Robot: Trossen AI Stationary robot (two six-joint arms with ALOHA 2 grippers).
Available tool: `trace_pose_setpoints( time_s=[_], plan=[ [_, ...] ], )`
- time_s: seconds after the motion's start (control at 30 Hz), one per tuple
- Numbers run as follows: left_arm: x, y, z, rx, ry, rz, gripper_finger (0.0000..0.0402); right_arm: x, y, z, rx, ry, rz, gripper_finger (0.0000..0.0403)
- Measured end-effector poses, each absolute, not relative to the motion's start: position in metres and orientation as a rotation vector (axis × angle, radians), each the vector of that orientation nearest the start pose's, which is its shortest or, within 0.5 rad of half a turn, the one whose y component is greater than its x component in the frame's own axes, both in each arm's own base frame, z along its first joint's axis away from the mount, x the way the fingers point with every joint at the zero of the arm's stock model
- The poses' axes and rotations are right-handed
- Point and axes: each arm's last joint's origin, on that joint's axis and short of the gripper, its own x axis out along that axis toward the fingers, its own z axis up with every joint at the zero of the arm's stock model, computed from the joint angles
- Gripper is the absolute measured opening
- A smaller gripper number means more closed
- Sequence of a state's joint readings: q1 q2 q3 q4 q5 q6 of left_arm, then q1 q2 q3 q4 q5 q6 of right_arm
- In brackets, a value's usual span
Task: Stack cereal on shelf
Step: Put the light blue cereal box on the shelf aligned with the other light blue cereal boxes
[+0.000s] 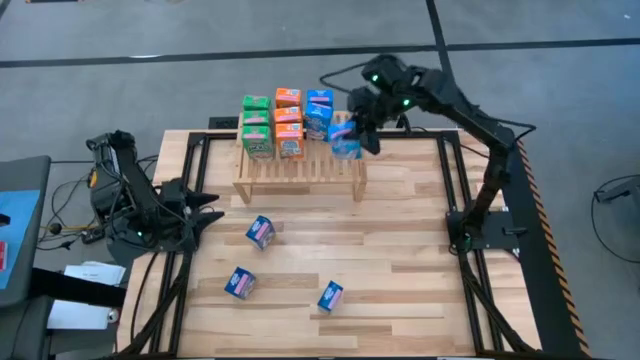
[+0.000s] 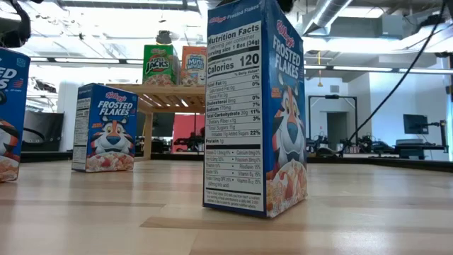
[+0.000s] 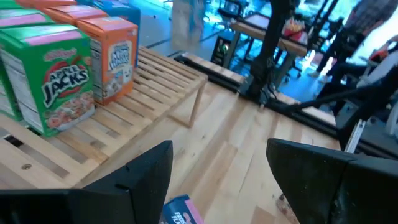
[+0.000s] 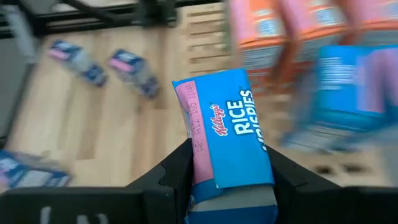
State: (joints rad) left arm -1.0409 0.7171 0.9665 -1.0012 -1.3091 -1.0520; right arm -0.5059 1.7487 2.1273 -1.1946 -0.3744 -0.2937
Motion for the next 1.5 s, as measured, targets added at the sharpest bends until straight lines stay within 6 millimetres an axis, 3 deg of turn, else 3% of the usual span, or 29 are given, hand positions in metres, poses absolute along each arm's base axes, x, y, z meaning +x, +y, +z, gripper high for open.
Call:
trace_pose_setpoints(
  time_s=[0.1, 0.2, 0.33, 0.43, 0.77, 1.07, 1.27, 1.5],
  plan=[
    [0.072, -0.068, 0.346, -0.362, 0.109, 0.365, 0.025, 0.3, -0.152, 0.421, 0.081, 0.725, 0.007, 0.0152],
    [0.07, -0.064, 0.346, -0.364, 0.101, 0.369, 0.025, 0.28, -0.146, 0.415, 0.064, 0.704, -0.067, 0.0152],
    [0.068, -0.06, 0.348, -0.359, 0.062, 0.4, 0.025, 0.254, -0.142, 0.418, 0.033, 0.474, -0.179, 0.0152],
    [0.067, -0.057, 0.349, -0.366, 0.038, 0.416, 0.025, 0.251, -0.139, 0.411, 0.013, 0.34, -0.223, 0.0152],
    [0.066, -0.056, 0.349, -0.376, 0.035, 0.416, 0.025, 0.296, -0.152, 0.372, 0.04, 0.358, -0.189, 0.0152],
    [0.066, -0.056, 0.349, -0.385, 0.038, 0.412, 0.025, 0.33, -0.169, 0.361, 0.03, 0.411, -0.126, 0.0152],
    [0.066, -0.056, 0.349, -0.385, 0.039, 0.411, 0.025, 0.339, -0.178, 0.352, 0.021, 0.474, -0.117, 0.0152],
    [0.066, -0.056, 0.349, -0.389, 0.038, 0.411, 0.025, 0.337, -0.184, 0.35, 0.016, 0.494, -0.104, 0.0152]
  ],
)
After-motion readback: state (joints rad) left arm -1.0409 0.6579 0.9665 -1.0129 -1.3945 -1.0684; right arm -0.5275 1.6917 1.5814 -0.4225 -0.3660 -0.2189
